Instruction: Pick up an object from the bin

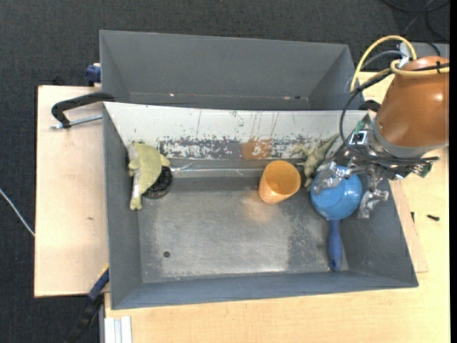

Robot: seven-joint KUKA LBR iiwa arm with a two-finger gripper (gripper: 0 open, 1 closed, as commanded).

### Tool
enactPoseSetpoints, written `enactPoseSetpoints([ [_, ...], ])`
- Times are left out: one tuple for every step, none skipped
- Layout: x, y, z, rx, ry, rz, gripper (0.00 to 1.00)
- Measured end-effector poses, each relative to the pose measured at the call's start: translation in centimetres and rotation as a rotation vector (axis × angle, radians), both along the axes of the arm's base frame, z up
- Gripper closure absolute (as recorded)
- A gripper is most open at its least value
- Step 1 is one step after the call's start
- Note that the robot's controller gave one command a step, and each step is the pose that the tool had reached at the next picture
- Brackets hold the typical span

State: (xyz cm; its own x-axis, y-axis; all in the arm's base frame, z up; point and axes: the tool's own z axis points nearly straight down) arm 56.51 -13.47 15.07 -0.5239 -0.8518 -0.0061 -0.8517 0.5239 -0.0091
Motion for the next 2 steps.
enactPoseSetpoints([
  [-0.7, 0.5, -7.2, 0.017, 0.001, 0.363, 0.0],
  [-0.6, 1.2, -6.1, 0.001, 0.005, 0.579, 0.0],
])
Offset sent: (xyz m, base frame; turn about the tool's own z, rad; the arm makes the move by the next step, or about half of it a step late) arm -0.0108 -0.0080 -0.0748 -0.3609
